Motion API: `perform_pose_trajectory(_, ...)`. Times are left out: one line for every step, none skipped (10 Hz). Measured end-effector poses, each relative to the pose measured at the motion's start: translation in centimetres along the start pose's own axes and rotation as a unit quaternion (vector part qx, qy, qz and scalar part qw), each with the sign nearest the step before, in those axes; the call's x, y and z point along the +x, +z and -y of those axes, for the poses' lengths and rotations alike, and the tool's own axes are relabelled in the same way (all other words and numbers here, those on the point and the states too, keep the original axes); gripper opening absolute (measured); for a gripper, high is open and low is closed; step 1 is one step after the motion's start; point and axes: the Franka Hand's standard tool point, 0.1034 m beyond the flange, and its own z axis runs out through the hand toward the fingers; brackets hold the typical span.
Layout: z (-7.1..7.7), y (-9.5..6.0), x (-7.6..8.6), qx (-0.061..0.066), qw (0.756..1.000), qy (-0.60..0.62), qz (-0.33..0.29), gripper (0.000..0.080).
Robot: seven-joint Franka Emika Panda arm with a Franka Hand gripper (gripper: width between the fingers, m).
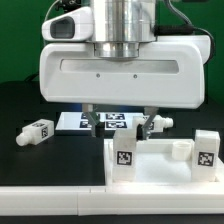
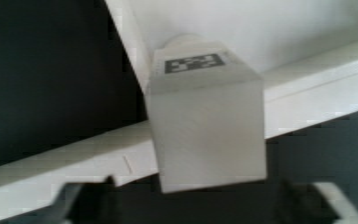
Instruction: Assemble square table
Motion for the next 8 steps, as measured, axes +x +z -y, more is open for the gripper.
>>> perform_pose_trajectory(0.0,0.1,0.0,0.000,0.998,0.059,0.000,0.0226)
perform_pose_trajectory(0.0,0.1,0.0,0.000,0.995,0.095,0.000,0.0226)
perform_pose_trajectory(-0.1,0.0,0.1,0.000,0.993,0.119,-0.003,0.0066)
perform_pose_trajectory(-0.2,-0.1,0.3,0.000,0.991,0.134,-0.005,0.0014)
perform_pose_trajectory(-0.3,-0.1,0.3,-0.001,0.992,0.127,-0.006,0.0005)
perform_pose_trajectory(-0.2,-0.2,0.3,-0.004,0.994,0.107,-0.002,0.0005)
perform_pose_trajectory(0.2,-0.7,0.5,-0.017,0.999,0.044,0.007,0.0001)
perform_pose_trajectory(1.0,-1.5,1.1,-0.019,0.997,-0.079,0.000,0.0001)
